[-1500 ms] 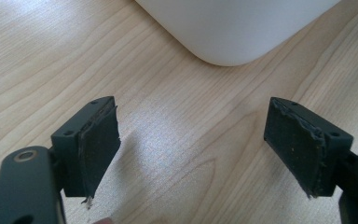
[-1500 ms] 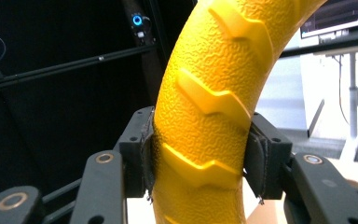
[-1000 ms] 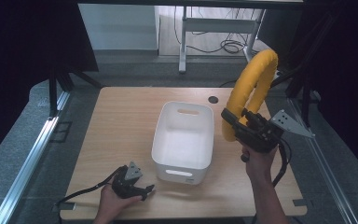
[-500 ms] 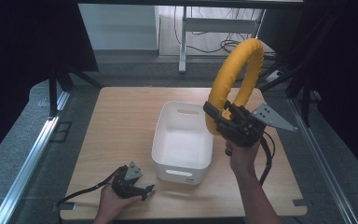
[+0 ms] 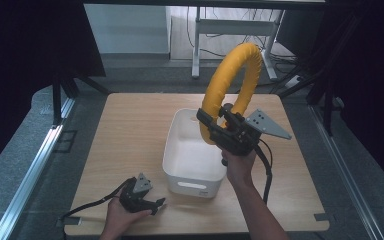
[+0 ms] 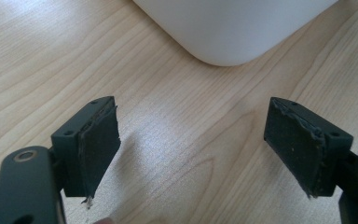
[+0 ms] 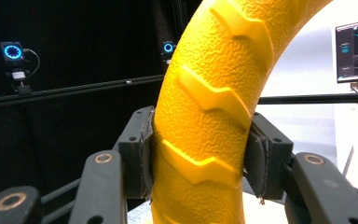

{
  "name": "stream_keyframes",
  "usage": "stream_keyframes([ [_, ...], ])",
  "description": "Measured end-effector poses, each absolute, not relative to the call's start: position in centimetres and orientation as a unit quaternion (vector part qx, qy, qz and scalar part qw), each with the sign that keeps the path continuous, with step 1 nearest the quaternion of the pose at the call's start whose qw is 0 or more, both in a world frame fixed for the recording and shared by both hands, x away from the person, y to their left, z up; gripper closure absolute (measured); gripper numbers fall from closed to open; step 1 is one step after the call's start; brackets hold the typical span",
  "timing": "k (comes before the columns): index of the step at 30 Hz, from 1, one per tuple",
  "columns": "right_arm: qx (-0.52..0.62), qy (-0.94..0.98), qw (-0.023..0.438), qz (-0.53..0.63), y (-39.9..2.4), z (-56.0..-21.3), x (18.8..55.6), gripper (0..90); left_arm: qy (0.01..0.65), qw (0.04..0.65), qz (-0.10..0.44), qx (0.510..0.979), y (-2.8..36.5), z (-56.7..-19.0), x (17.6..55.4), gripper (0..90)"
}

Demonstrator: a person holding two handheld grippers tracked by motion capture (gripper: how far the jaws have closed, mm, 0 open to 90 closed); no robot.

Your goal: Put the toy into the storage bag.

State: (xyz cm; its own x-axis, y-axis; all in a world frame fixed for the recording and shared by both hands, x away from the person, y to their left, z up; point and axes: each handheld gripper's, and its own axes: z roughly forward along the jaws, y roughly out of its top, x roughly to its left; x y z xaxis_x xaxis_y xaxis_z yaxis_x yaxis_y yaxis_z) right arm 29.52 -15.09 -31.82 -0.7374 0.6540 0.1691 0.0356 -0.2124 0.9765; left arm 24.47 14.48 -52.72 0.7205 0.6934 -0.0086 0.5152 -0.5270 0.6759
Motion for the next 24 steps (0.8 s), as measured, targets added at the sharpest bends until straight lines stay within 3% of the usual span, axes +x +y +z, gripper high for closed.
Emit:
stream_keyframes([
  [24,0.293,0.585,0.196,0.73,-10.9,-33.4,28.9,49.6,0.346,0.335,0.128,0.867,14.4,-52.8,24.5,18.3],
])
